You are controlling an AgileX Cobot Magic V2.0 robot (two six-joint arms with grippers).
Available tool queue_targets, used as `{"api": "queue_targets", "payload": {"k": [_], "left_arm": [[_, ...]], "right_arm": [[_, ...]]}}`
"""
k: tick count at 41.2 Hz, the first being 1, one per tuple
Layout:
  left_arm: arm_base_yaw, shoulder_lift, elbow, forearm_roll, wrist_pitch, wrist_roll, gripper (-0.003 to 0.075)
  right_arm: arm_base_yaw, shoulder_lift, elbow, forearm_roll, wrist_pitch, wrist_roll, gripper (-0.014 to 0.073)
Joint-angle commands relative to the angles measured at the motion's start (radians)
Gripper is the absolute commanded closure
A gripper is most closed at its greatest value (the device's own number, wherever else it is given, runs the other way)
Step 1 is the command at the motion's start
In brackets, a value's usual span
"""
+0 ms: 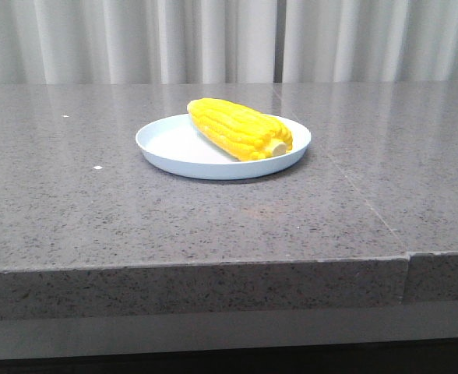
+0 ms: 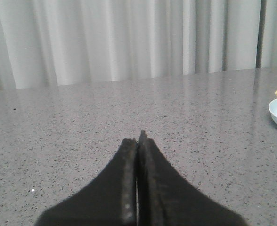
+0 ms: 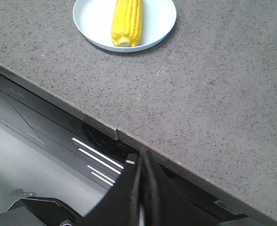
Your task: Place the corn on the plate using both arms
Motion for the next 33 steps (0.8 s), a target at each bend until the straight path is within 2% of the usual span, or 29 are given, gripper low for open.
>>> {"api": "queue_targets", "payload": {"k": [1,21,26,33], "left_arm": [[0.001,-0.020,0.003,-0.013,-0.091,-0.012,0.0740],[0.001,-0.020,0.003,-0.013,-0.091,-0.012,0.0740],[0.001,-0.020,0.003,-0.013,-0.091,-0.012,0.0740],[0.001,-0.020,0.003,-0.013,-0.091,-0.012,0.0740]], "right_arm": [[-0.002,0.006,-0.022,-0.005,-0.059,-0.011,0.0713],[-0.019,-0.017,0.009,-0.005,-0.078,-0.011,0.0713],[-0.119,-0.084,0.114,-0.013,-0.234,-0.012,0.0713],[-0.290,-0.232,0.358,-0.006,-0.520,-0.012,0.0713]]}}
